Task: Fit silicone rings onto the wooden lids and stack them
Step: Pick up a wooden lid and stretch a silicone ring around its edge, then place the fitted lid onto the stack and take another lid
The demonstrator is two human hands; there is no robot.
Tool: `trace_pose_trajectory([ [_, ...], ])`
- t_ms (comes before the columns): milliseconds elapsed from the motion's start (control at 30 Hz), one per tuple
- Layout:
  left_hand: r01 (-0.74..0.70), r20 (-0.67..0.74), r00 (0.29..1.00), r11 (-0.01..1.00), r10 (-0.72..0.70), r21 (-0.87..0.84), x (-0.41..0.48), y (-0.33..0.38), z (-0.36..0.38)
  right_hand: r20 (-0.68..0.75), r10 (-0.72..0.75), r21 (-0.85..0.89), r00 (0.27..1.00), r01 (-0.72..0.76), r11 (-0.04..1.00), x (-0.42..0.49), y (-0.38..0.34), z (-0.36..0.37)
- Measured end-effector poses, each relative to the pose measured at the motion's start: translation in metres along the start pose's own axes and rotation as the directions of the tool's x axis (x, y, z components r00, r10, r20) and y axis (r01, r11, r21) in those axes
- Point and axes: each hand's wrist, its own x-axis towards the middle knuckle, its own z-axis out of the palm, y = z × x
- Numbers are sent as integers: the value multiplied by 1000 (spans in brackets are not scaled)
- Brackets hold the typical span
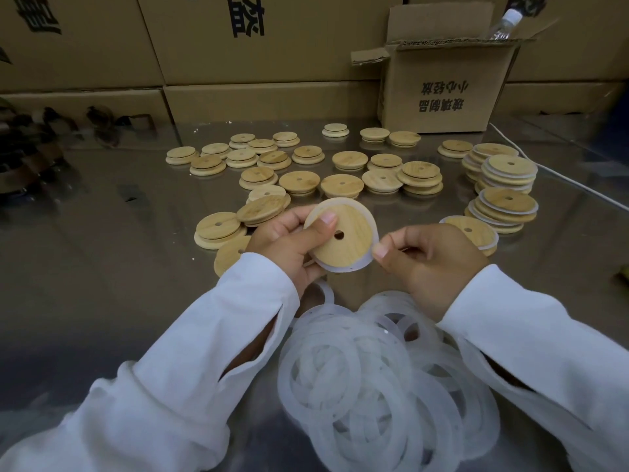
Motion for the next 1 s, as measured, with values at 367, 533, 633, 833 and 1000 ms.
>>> trace_pose_trajectory([
  [367, 30, -14, 999, 1000, -30, -5, -2, 2, 1, 30, -11, 25, 999, 10, 1000, 2, 1, -1],
  [533, 46, -22, 999, 999, -47, -19, -3, 2, 1, -5, -12, 66, 1000, 12, 998, 3, 4, -3],
  [633, 47, -35, 998, 999, -48, -14, -3, 3, 1, -40, 10, 103, 999, -5, 995, 7, 6, -3],
  [833, 48, 41, 998, 995, -51, 82, -9, 4, 7, 6, -70, 143, 998, 69, 987, 6, 5, -2],
  [1000, -15, -80, 996, 985, 29, 171, -6, 16, 2, -231, 58, 180, 971, -16, 984, 30, 20, -27],
])
